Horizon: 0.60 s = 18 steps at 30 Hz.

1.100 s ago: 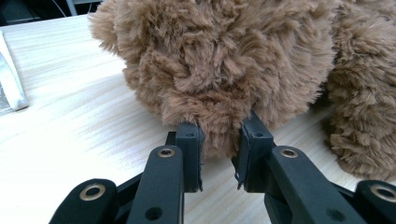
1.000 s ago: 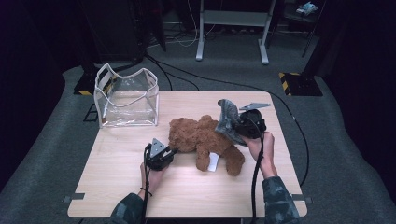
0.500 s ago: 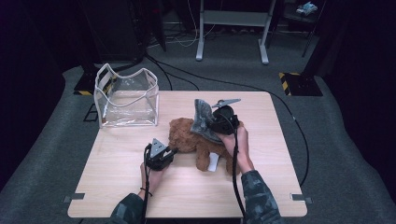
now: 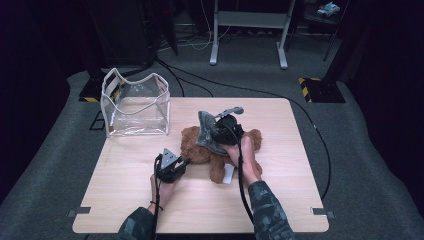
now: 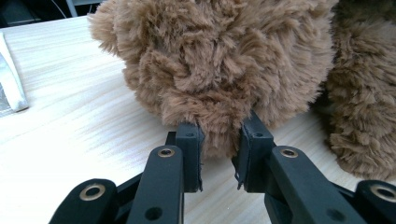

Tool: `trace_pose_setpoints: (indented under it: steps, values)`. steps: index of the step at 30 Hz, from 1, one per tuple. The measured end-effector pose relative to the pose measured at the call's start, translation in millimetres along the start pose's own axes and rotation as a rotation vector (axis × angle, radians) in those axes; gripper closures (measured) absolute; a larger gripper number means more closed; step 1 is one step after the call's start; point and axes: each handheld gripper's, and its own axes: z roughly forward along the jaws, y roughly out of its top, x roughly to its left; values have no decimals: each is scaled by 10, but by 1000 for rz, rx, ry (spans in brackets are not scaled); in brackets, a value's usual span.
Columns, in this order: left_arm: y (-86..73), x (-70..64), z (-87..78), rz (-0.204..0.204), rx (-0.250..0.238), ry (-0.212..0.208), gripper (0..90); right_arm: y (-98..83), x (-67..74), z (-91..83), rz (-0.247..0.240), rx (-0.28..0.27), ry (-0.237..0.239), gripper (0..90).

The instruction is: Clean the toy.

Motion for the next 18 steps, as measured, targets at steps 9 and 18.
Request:
trace_pose_setpoints:
  steps: [9,18]
  values:
    - [-1,0,-2,0,0,1,738,-93,-98,-23,-19,38,-81,763]
    - [-1,-2,-3,1,0,2,738,-280,-373,-249,31,46,-151,763]
